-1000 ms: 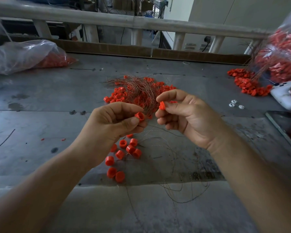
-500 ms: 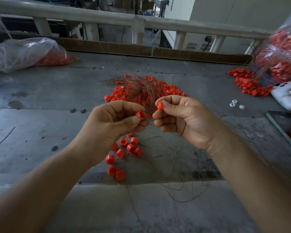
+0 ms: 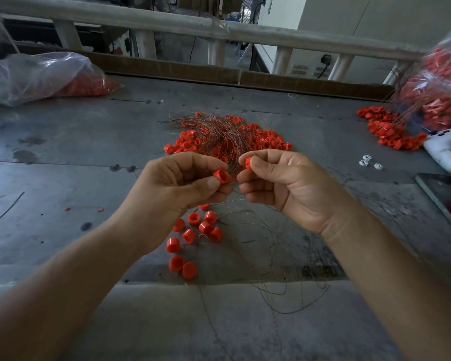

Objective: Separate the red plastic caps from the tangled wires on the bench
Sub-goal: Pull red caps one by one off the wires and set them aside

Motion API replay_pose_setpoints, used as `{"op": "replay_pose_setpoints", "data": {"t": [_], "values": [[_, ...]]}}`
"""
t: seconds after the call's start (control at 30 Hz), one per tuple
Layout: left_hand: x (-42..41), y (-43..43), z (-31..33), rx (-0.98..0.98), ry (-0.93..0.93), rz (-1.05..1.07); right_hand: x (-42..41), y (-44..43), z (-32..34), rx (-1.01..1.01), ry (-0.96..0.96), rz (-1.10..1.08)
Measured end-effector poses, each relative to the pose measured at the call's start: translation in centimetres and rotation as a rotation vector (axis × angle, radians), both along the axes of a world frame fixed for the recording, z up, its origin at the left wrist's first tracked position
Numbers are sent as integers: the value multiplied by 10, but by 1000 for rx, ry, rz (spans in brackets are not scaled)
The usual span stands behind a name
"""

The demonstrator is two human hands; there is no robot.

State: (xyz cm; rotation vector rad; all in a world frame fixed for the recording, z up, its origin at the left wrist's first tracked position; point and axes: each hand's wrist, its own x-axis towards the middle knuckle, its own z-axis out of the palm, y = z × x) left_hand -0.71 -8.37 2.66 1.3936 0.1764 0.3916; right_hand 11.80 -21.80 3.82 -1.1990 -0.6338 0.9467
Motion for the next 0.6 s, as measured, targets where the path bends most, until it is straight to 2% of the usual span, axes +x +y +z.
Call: {"op": "replay_pose_setpoints", "data": {"t": [0.1, 0.23, 0.37, 0.6], "values": [[1, 0, -1, 8, 9, 19, -2, 0, -1, 13, -114, -26], [1, 1, -2, 45, 16, 38, -11, 3, -7, 30, -567, -154], [2, 0, -3, 75, 20, 46, -20, 8, -14, 68, -857, -233], [2, -2, -3, 112, 30, 44, -21, 9, -15, 54, -940, -284]]}}
